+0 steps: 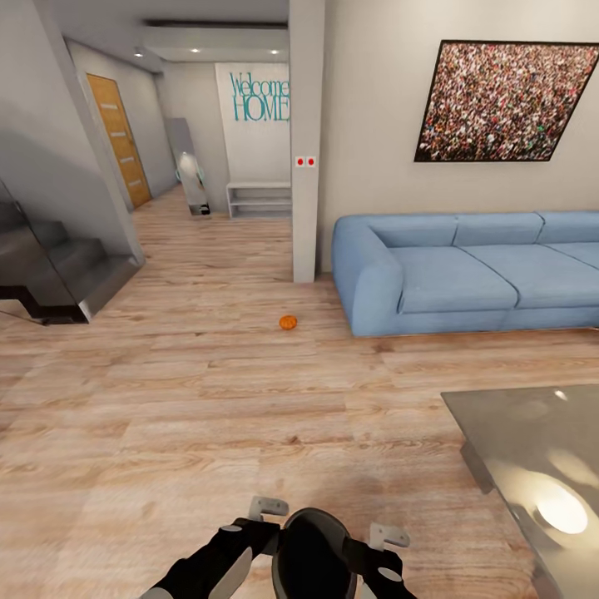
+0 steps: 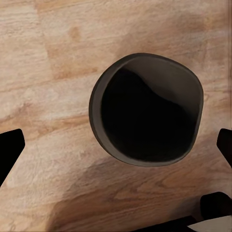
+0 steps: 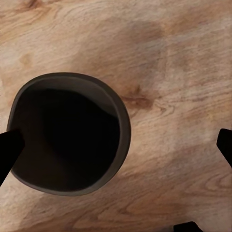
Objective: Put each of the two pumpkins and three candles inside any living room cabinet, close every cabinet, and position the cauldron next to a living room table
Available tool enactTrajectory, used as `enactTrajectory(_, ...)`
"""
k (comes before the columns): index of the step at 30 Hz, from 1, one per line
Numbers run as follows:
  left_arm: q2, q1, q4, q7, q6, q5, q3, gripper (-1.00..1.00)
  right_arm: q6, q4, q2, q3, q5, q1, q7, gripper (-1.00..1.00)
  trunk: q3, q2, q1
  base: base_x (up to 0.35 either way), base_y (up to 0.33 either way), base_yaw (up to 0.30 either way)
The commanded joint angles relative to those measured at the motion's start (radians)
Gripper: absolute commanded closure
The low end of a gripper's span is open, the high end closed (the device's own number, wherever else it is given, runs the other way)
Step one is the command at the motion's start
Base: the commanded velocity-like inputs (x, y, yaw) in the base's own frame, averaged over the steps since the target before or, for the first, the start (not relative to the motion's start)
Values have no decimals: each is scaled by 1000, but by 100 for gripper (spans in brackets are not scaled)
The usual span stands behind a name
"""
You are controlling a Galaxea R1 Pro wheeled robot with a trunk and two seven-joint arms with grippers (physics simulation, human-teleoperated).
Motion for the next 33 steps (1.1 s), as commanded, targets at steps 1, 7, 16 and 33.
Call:
enactTrajectory(1,-2,0,-2,8,3,11,-10,-100,-5,0,-1,8,-10,-1,-6,-100,-4,-8,4,0,0,0)
enactTrajectory(7,-5,0,-2,5,7,11,-12,-100,-4,2,-1,9,-10,-1,40,-100,-23,-50,27,0,0,0)
enactTrajectory(16,-3,0,-2,-5,8,17,-12,-100,-4,8,-2,9,-9,-1,69,-100,-51,-113,61,0,0,0)
enactTrajectory(33,4,0,-3,-169,0,12,-11,-100,-4,8,-2,8,-9,-2,69,-100,-104,-232,127,0,0,0)
